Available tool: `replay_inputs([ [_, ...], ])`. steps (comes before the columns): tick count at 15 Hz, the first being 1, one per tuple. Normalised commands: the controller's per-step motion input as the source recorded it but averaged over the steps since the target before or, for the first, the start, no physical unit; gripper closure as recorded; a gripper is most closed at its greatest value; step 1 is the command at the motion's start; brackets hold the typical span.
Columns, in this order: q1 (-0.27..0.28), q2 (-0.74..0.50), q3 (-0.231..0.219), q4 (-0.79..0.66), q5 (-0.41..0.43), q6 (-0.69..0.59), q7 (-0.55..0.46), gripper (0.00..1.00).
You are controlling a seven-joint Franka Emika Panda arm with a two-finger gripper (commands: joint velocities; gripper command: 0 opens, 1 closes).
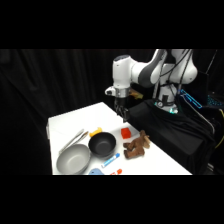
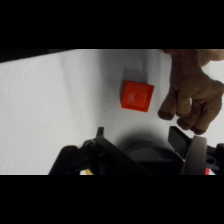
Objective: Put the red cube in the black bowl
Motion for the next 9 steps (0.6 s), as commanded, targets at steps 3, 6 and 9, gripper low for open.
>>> replay_inputs([
  [3,0.008,0.02,0.015,-0.15,0.121,0.31,0.07,0.0],
  [6,0.015,0.08,0.017,-0.11,0.119,0.35,0.07,0.0],
  [9,0.017,0.16,0.01,-0.06,0.127,0.37,0.07,0.0],
])
